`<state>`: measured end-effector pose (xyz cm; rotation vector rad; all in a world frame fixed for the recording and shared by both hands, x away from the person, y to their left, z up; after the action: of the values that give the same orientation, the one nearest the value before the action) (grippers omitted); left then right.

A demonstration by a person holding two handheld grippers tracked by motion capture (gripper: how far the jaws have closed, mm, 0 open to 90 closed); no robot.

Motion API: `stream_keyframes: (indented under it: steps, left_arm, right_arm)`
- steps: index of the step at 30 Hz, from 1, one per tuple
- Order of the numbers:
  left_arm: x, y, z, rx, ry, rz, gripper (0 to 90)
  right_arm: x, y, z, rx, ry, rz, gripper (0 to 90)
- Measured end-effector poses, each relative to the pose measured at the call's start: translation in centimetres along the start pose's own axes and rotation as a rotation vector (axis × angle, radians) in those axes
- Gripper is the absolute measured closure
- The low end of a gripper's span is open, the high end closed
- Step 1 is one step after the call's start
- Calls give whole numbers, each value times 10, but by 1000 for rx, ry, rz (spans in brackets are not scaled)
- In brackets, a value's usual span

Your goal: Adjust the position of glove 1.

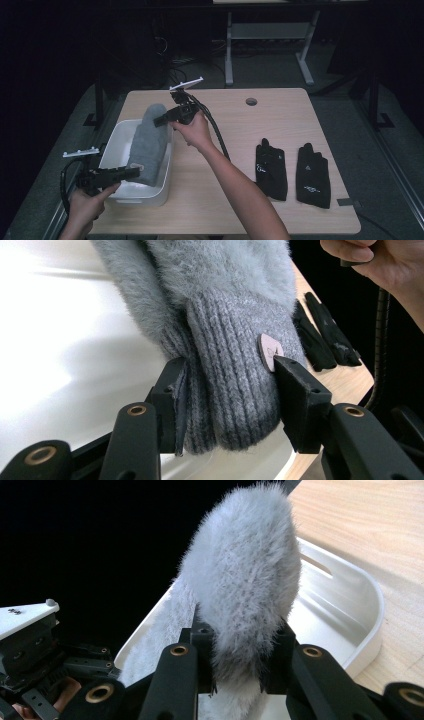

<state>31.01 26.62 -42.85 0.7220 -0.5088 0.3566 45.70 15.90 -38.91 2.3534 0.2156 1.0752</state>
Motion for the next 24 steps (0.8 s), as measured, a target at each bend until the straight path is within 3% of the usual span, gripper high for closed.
stream_keyframes:
  steps: [8,24]
  left_arm:
    - [-4,-3,-6,10,14,-2,506]
    - [-16,-14,-18,34,22,-56,501]
  right_arm:
    - [-4,-9,3,-3,4,-19,726]
    - [-16,-25,14,-7,-18,-55,722]
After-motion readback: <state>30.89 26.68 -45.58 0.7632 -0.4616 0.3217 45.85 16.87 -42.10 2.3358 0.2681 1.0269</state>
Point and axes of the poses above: each handheld gripper's, and its own axes: y roughly backward along the jaws, x roughly out of its top, z roughly to its right, the point moved 10 cm from there along -y, roughly forward along the jaws, and after that the axes turned 9 degrees about y, right-handed, at the moved point
